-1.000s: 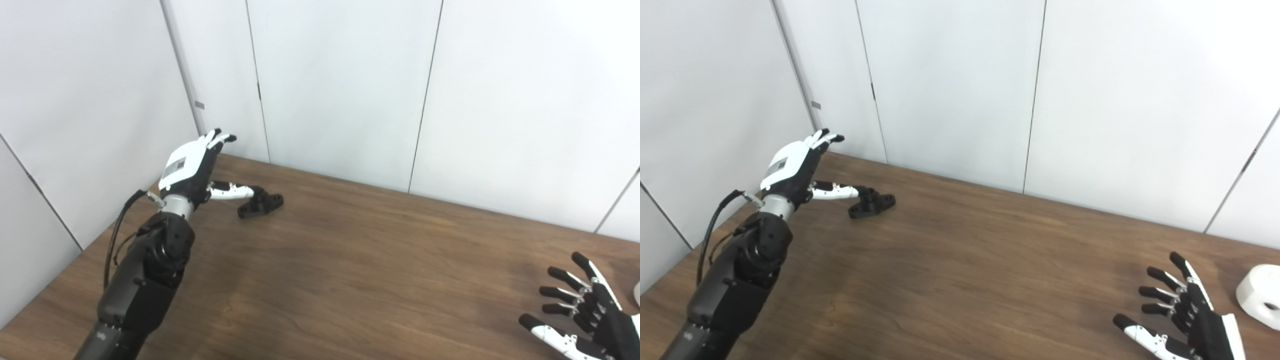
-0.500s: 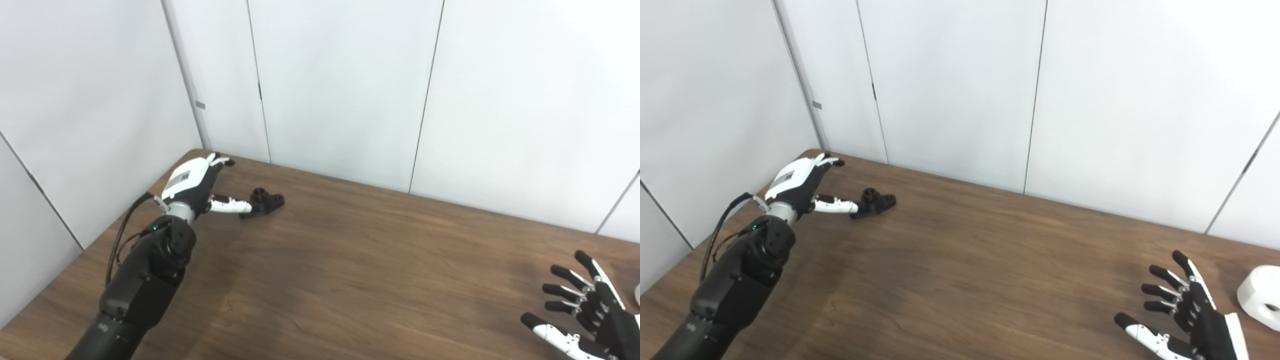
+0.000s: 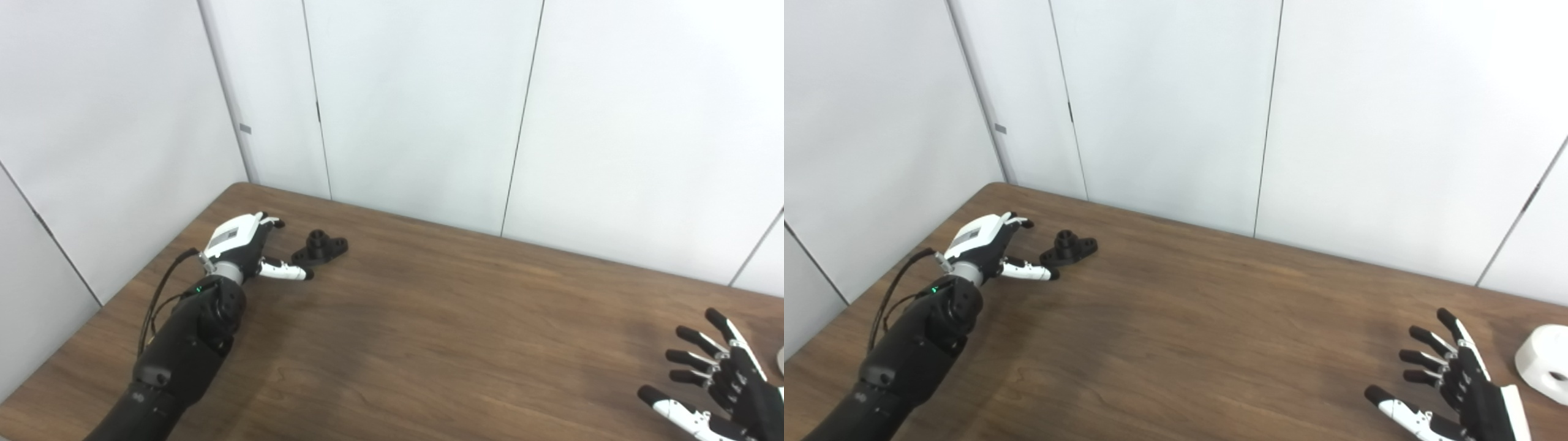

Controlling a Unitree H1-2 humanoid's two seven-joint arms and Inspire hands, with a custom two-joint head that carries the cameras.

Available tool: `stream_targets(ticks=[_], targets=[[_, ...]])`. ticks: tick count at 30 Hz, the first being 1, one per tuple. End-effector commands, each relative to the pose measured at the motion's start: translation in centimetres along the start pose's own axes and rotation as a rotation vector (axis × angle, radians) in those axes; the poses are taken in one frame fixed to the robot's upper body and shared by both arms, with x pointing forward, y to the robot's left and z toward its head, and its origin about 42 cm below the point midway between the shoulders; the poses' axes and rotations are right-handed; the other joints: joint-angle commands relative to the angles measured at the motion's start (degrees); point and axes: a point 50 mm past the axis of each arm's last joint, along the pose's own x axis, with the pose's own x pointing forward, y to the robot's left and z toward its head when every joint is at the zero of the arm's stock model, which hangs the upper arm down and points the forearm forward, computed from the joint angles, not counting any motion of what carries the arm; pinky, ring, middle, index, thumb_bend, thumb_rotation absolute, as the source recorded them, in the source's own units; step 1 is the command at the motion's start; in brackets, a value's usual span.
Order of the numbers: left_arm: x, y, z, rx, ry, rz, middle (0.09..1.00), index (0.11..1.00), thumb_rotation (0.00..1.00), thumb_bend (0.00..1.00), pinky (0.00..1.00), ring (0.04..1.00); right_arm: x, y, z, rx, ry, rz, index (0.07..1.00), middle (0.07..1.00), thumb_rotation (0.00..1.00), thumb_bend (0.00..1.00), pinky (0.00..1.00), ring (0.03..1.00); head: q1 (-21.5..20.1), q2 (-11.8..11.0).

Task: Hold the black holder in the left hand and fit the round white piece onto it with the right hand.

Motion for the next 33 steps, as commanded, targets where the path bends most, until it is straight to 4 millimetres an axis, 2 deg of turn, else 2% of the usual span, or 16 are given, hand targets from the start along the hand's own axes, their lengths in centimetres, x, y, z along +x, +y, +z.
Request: stream_targets(ticks=[1, 6, 12, 18, 33], targets=[[1.0, 2.1, 1.3, 0.007, -0.028, 0.09, 1.0, 0.888, 0.39, 1.0, 1.0, 1.0, 0.5, -0.3, 1.5, -0.011, -0.086, -0.013, 0.915, 0.799, 0.0, 0.6, 0.6, 0.677, -0.1, 0.0], [1.3, 1.1, 1.5, -0.021, -0.053, 0.102, 1.0, 0.869, 0.37, 1.0, 1.0, 1.0, 0.3, -0.2, 1.8, -0.012, -0.081, -0.021, 0.916, 0.795, 0.0, 0.61, 0.59, 0.668, -0.3, 0.2], [1.2, -0.1, 1.8, -0.026, -0.053, 0.099, 1.0, 0.858, 0.39, 0.98, 1.0, 1.0, 0.2, -0.3, 1.8, -0.016, -0.083, -0.023, 0.909, 0.786, 0.0, 0.62, 0.58, 0.657, -0.6, 0.3], [1.4, -1.3, 1.5, -0.018, -0.036, 0.097, 1.0, 0.84, 0.36, 0.92, 1.0, 1.0, 0.2, -0.3, 2.0, -0.006, -0.079, -0.027, 0.911, 0.784, 0.0, 0.61, 0.59, 0.665, -0.9, 0.6], [1.6, -2.1, 1.3, -0.029, -0.028, 0.092, 1.0, 0.833, 0.35, 0.89, 1.0, 1.0, -0.3, -0.6, 2.2, -0.008, -0.081, -0.025, 0.911, 0.781, 0.0, 0.59, 0.58, 0.661, -1.4, 1.5]])
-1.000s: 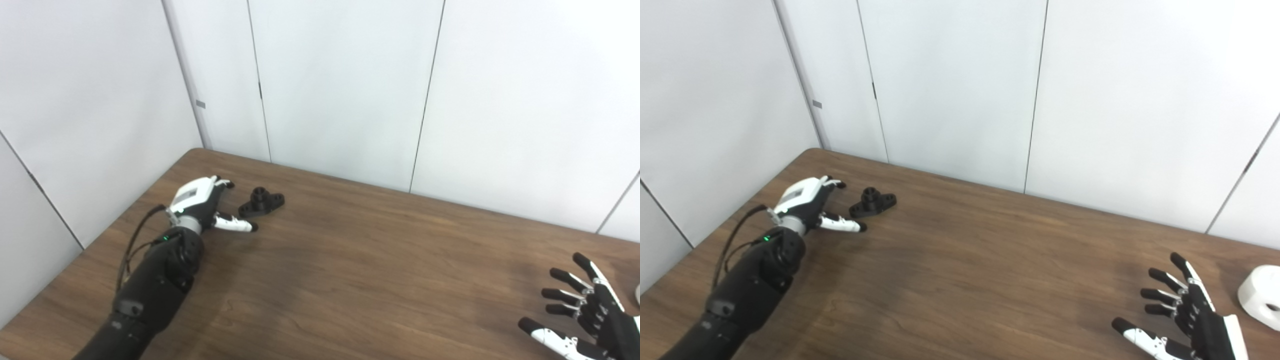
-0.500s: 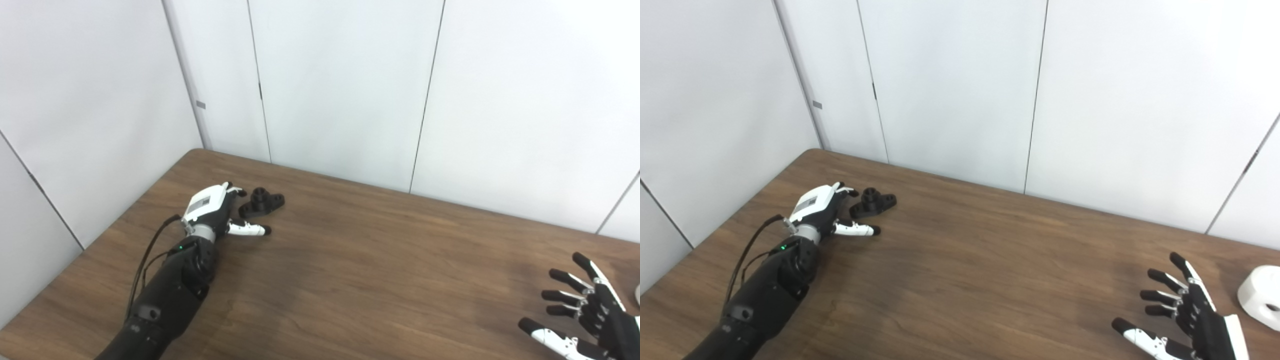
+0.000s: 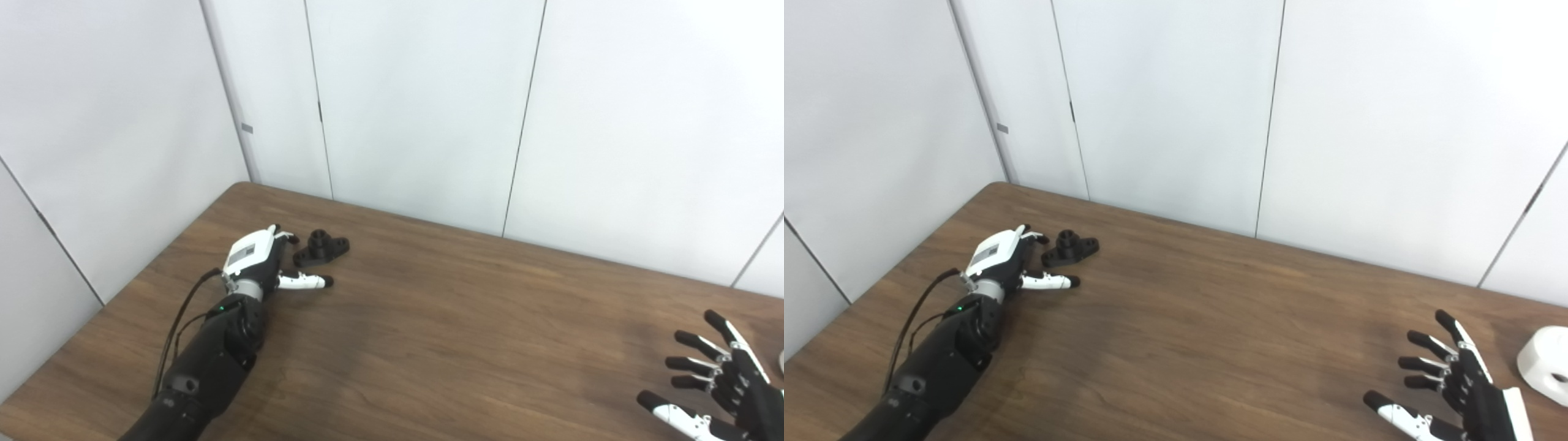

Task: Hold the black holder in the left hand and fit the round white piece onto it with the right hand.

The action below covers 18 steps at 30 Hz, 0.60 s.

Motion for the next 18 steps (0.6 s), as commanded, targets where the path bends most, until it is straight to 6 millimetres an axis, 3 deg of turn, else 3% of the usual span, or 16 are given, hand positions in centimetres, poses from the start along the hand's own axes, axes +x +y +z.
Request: stream_targets(ticks=[1, 9, 18], targets=[[0.85, 1.38, 1.16, 0.001, -0.033, 0.05, 0.999, 0.832, 0.35, 0.88, 1.0, 1.0, 0.34, -0.42, 1.63, 0.004, -0.075, -0.014, 0.911, 0.781, 0.0, 0.59, 0.58, 0.662, 0.0, 0.1], [1.1, 1.08, 1.16, -0.017, -0.031, 0.041, 0.989, 0.823, 0.34, 0.88, 0.98, 1.0, 0.06, -0.5, 1.84, 0.006, -0.069, -0.012, 0.914, 0.786, 0.0, 0.59, 0.58, 0.663, -0.5, 0.6], [1.69, 0.5, 1.46, -0.129, -0.022, 0.004, 0.964, 0.78, 0.24, 0.81, 0.94, 1.0, -0.11, -0.54, 1.98, -0.001, -0.069, -0.012, 0.912, 0.785, 0.0, 0.58, 0.58, 0.667, -0.7, 1.0]])
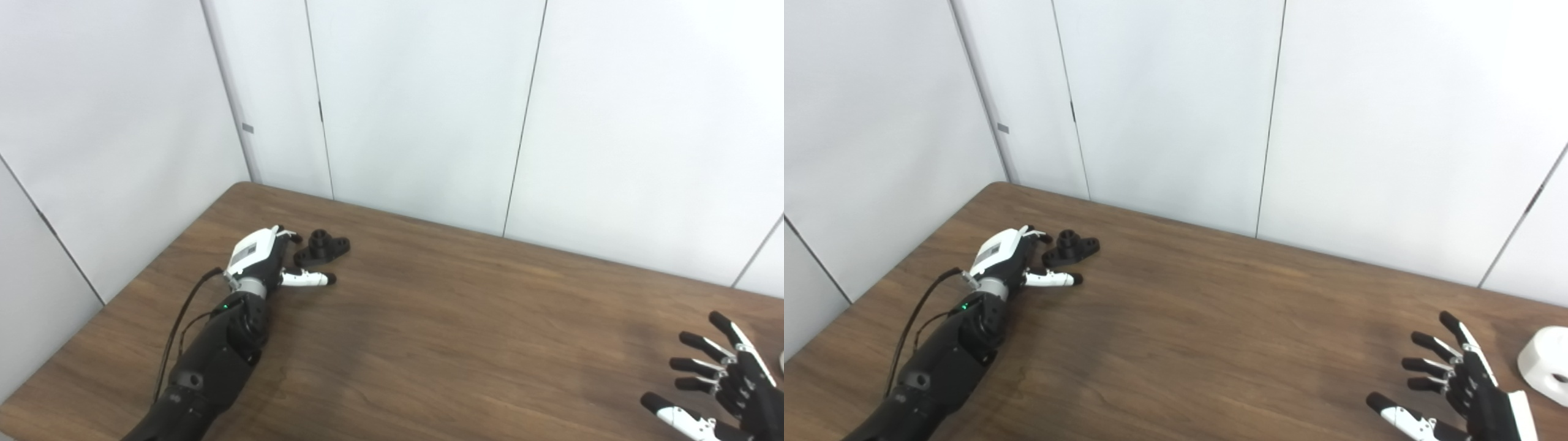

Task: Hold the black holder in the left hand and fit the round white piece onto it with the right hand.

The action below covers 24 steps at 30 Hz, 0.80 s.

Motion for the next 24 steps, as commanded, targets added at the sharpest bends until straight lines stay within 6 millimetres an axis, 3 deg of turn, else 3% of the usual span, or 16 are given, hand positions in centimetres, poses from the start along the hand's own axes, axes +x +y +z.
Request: stream_targets(ticks=[1, 6, 10, 11, 13, 15, 20, 24], targets=[[0.9, 0.6, 1.0, -0.031, -0.026, 0.004, 0.963, 0.778, 0.24, 0.81, 0.94, 1.0, 0.3, -0.4, 1.7, -0.002, -0.078, -0.007, 0.912, 0.785, 0.0, 0.58, 0.58, 0.667, -0.1, 0.2], [1.1, 0.1, 1.1, -0.071, -0.039, 0.004, 0.939, 0.737, 0.17, 0.78, 0.93, 0.987, 0.2, -0.4, 1.7, -0.011, -0.073, -0.01, 0.912, 0.792, 0.0, 0.57, 0.58, 0.674, -0.2, 0.4], [1.1, -0.5, 1.1, -0.079, -0.049, 0.002, 0.904, 0.636, 0.07, 0.78, 0.93, 0.967, 0.2, -0.5, 1.7, -0.007, -0.068, -0.012, 0.912, 0.794, 0.0, 0.57, 0.57, 0.675, -0.3, 0.7], [1.2, -0.7, 1.1, -0.072, -0.05, 0.003, 0.901, 0.55, 0.06, 0.63, 0.93, 0.962, 0.1, -0.5, 1.7, -0.005, -0.067, -0.013, 0.911, 0.794, 0.0, 0.57, 0.58, 0.677, -0.3, 0.8], [1.2, -0.9, 1.2, -0.061, -0.051, 0.008, 0.895, 0.503, 0.06, 0.55, 0.92, 0.954, 0.1, -0.5, 1.7, -0.002, -0.065, -0.014, 0.909, 0.793, 0.0, 0.57, 0.58, 0.677, -0.3, 0.9], [1.2, -1.3, 1.1, -0.051, -0.047, 0.014, 0.889, 0.489, 0.05, 0.53, 0.91, 0.947, 0.1, -0.5, 1.8, 0.001, -0.067, -0.014, 0.906, 0.792, 0.0, 0.57, 0.58, 0.675, -0.3, 1.0], [1.0, -1.9, 0.9, -0.043, -0.045, 0.025, 0.881, 0.485, 0.05, 0.52, 0.99, 0.955, 0.2, -0.6, 1.8, -0.001, -0.069, -0.019, 0.905, 0.785, 0.0, 0.56, 0.56, 0.663, -0.3, 1.2], [1.0, -2.2, 0.5, 0.01, -0.054, 0.048, 0.868, 0.485, 0.05, 0.52, 0.97, 0.932, 0.3, -0.7, 1.7, -0.006, -0.064, -0.023, 0.908, 0.789, 0.0, 0.56, 0.56, 0.664, -0.1, 1.3]])
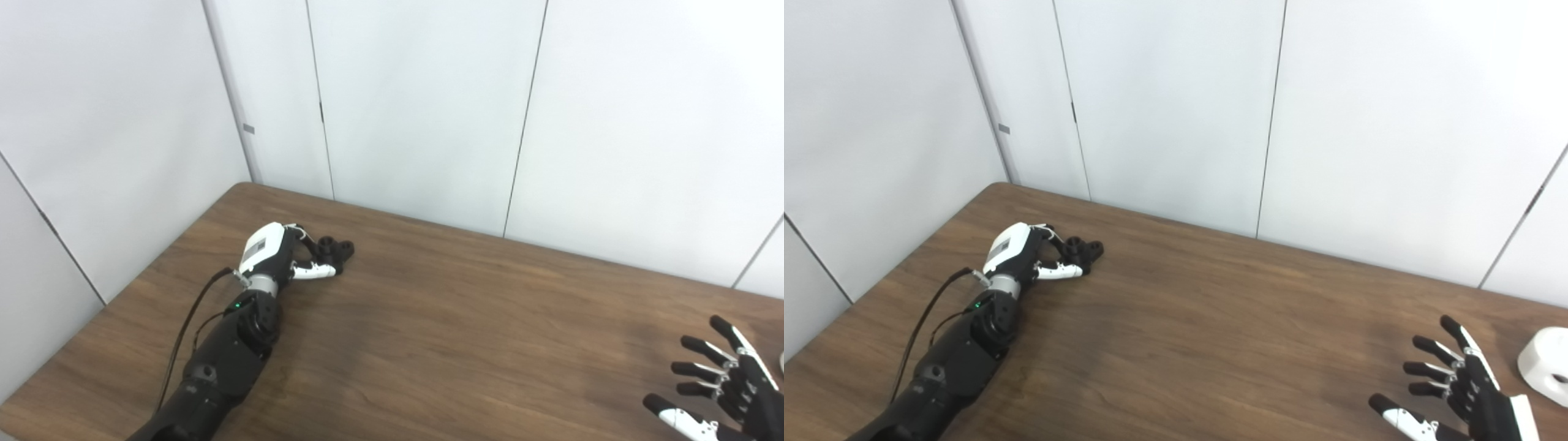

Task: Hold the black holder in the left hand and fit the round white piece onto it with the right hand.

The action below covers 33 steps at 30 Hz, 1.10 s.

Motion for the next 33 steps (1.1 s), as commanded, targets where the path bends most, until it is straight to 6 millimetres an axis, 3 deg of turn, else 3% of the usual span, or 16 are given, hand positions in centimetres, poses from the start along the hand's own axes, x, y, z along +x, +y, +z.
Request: stream_targets(ticks=[1, 9, 14, 22, 24, 33], targets=[[0.2, -0.3, 0.0, 0.057, -0.003, -0.006, 0.863, 0.485, 0.05, 0.52, 0.97, 0.929, 0.6, -0.5, 1.5, -0.005, -0.073, -0.017, 0.908, 0.789, 0.0, 0.56, 0.56, 0.664, 0.0, 0.1], [-0.9, -0.4, -0.5, 0.106, -0.039, 0.024, 0.839, 0.484, 0.05, 0.52, 0.98, 0.906, 0.7, -0.6, 1.2, 0.001, -0.075, -0.016, 0.911, 0.793, 0.0, 0.56, 0.56, 0.665, 0.2, 0.0], [-2.1, -0.7, 0.5, 0.076, -0.136, -0.009, 0.854, 0.485, 0.05, 0.52, 0.98, 0.918, 0.9, -0.3, 1.2, 0.005, -0.074, -0.016, 0.912, 0.791, 0.0, 0.56, 0.55, 0.66, -1.0, 0.1], [-5.5, -2.5, 4.2, 0.024, -0.367, -0.128, 0.885, 0.484, 0.05, 0.52, 0.98, 0.944, 1.3, 0.2, 1.1, -0.009, -0.087, -0.022, 0.9, 0.784, 0.0, 0.58, 0.55, 0.645, -3.7, 0.5], [-6.3, -3.1, 5.1, 0.011, -0.431, -0.159, 0.885, 0.484, 0.05, 0.52, 0.93, 0.931, 1.4, 0.2, 1.1, -0.02, -0.095, -0.023, 0.89, 0.774, 0.0, 0.59, 0.53, 0.63, -4.1, 0.6], [-9.6, -6.4, 9.4, -0.028, -0.672, -0.332, 0.883, 0.483, 0.06, 0.52, 0.91, 0.926, 1.7, 0.8, 0.6, -0.027, -0.126, -0.041, 0.876, 0.751, 0.0, 0.62, 0.51, 0.612, -10.0, 2.0]])
